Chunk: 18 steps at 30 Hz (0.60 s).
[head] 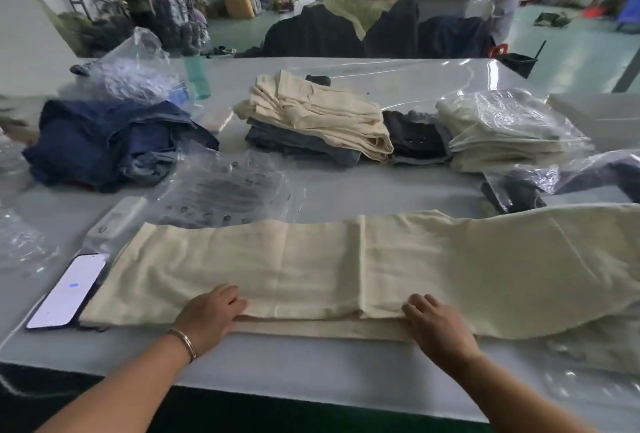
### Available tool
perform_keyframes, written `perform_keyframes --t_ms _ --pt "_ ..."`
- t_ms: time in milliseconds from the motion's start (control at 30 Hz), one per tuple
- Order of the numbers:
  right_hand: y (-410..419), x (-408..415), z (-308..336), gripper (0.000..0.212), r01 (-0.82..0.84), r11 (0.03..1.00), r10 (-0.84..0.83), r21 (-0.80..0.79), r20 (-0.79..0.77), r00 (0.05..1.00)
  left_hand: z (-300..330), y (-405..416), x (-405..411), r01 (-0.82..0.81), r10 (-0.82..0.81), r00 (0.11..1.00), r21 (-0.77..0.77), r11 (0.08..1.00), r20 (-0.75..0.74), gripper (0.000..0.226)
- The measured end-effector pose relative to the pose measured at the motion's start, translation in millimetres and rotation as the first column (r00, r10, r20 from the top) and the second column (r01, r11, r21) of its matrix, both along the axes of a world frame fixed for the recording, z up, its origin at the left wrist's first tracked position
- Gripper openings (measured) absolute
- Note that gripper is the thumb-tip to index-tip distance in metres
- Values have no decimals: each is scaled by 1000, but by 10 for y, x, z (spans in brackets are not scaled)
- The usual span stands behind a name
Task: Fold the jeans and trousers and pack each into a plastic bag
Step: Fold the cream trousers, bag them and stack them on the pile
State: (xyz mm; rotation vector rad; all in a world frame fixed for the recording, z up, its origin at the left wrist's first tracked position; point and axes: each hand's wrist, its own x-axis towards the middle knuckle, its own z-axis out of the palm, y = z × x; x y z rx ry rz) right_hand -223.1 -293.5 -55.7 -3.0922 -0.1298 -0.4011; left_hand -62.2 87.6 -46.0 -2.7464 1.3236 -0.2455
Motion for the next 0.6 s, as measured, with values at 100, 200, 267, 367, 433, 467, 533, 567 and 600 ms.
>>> perform_keyframes --t_ms 100,200,267,367,433,467,533,567,600 --pt "-174 -128 13 38 16 999 -16 -43 -1 1000 33 69 -86 -145 145 989 60 988 10 47" --pt "-368 -280 -19 50 44 999 -44 10 14 999 20 118 -136 -281 296 952 156 947 -79 37" --pt "-428 -356 -19 57 70 997 -70 23 33 997 -18 148 -94 -350 366 929 185 918 -60 35" --pt "-380 -423 5 53 86 996 -87 32 39 995 -1 126 -51 -391 419 901 207 897 -113 38" --pt "-324 -453 -1 51 111 992 -113 57 25 993 -23 121 -44 -433 460 875 181 883 -151 35" --pt "-306 -463 -8 51 127 990 -128 62 14 992 -27 126 -52 -475 499 850 162 865 -170 30" --pt "-270 -482 -19 49 187 982 -187 40 4 982 -41 161 -69 -565 577 789 120 816 -210 26" --pt "-246 -500 -29 47 240 971 -240 22 -2 971 -65 186 -69 -592 598 769 99 800 -225 25" --pt "-227 -518 -55 46 302 953 -302 2 1 953 -74 207 -69 -613 614 753 89 785 -237 24"
